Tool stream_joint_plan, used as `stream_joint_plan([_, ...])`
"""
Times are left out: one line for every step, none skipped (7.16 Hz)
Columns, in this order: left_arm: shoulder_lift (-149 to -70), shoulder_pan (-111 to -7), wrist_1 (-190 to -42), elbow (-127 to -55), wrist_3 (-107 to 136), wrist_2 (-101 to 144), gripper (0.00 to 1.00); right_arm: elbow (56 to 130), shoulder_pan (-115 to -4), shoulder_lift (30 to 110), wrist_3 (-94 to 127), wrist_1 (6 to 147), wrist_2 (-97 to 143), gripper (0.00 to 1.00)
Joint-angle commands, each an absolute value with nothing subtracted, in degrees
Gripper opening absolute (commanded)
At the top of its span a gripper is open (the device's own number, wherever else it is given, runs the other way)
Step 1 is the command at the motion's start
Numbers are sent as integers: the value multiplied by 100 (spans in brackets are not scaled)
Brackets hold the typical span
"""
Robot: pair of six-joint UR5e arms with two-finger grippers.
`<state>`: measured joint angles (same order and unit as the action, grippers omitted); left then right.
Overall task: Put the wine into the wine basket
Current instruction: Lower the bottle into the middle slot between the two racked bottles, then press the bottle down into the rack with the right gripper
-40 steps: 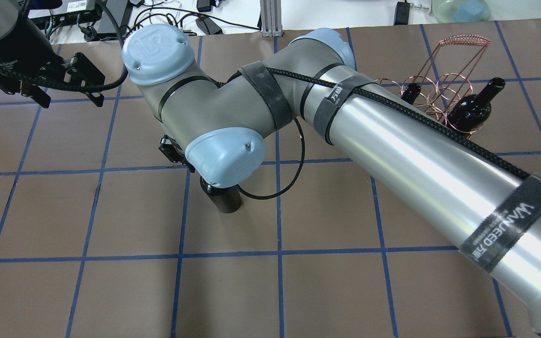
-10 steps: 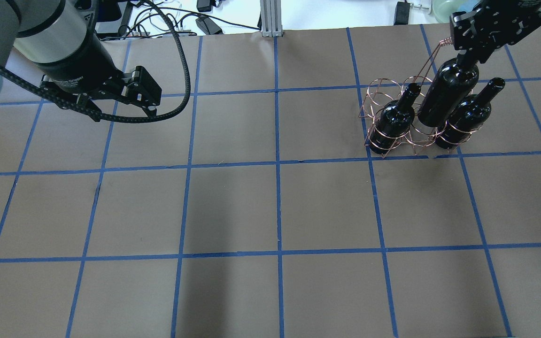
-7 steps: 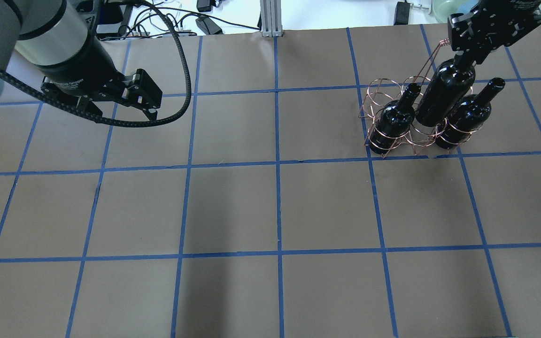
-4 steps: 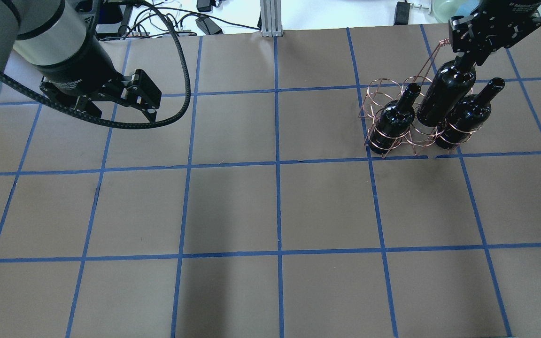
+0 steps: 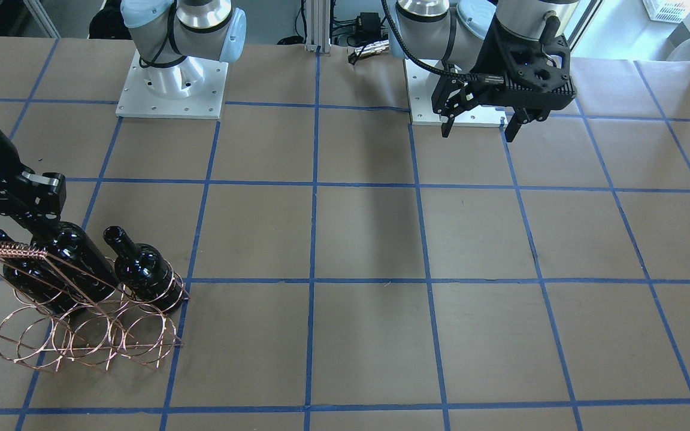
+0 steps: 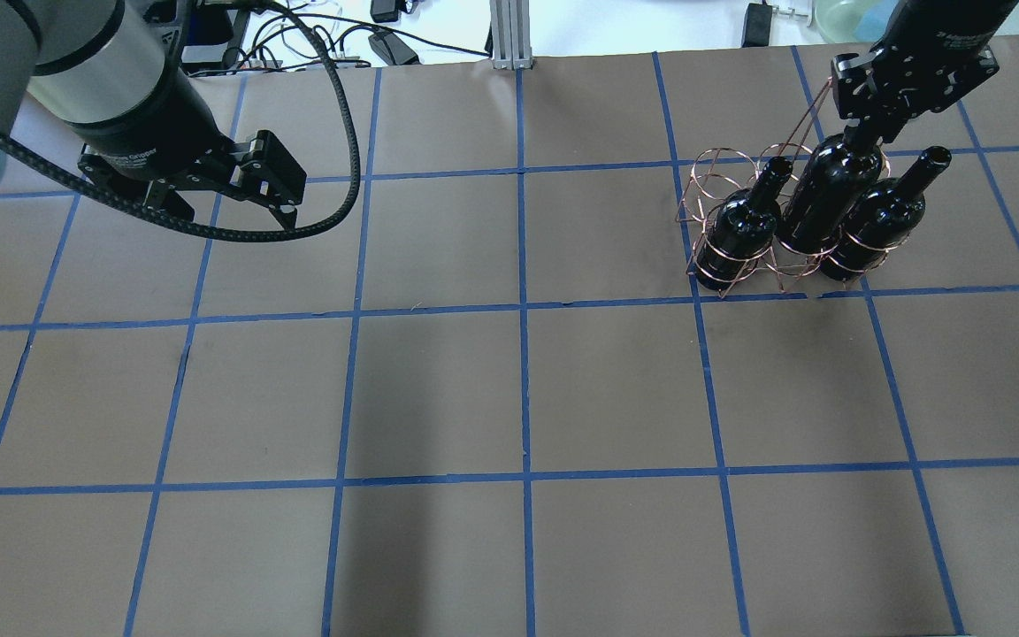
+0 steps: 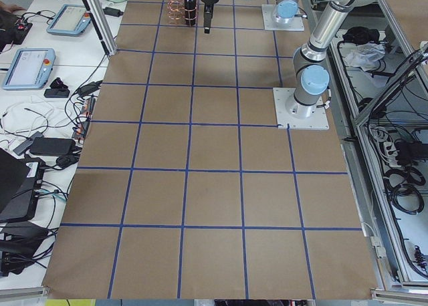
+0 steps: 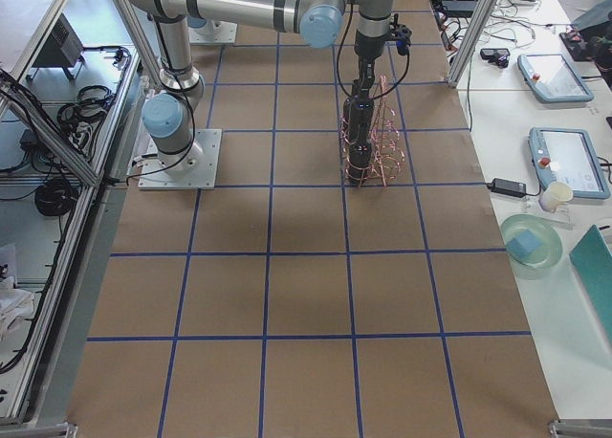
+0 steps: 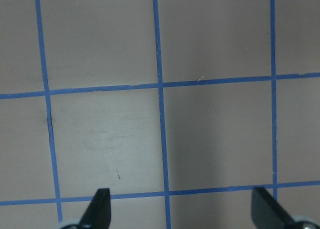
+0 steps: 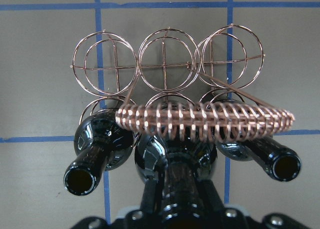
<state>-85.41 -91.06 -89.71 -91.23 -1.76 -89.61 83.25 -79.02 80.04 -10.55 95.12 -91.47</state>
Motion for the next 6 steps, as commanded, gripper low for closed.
stream_joint_plan([-8543,-9105,-8974,-9123,-176,-8947,100,8569,-7901,7911,-1063,9861,-9175,0])
stream_joint_plan([-8543,-9105,-8974,-9123,-176,-8956,100,8578,-7910,7893,-1055,9922,-9141,0])
stream_joint_plan([-8543,-9105,-8974,-9123,-167,-8956,100,8630,-7910,7771,-1063,10062,-9141,0])
stream_joint_plan([-8534,-9105,-8974,-9123,-176,-8956,100,8648,-7910,7709,-1055,10133,-9132,0])
stream_joint_plan([-8534,-9105,-8974,-9123,-176,-8956,100,8666,-7910,7638,-1063,10160,-9141,0])
stream_joint_plan([-8534,-9105,-8974,-9123,-176,-8947,100,8675,-7910,7620,-1063,10151,-9141,0])
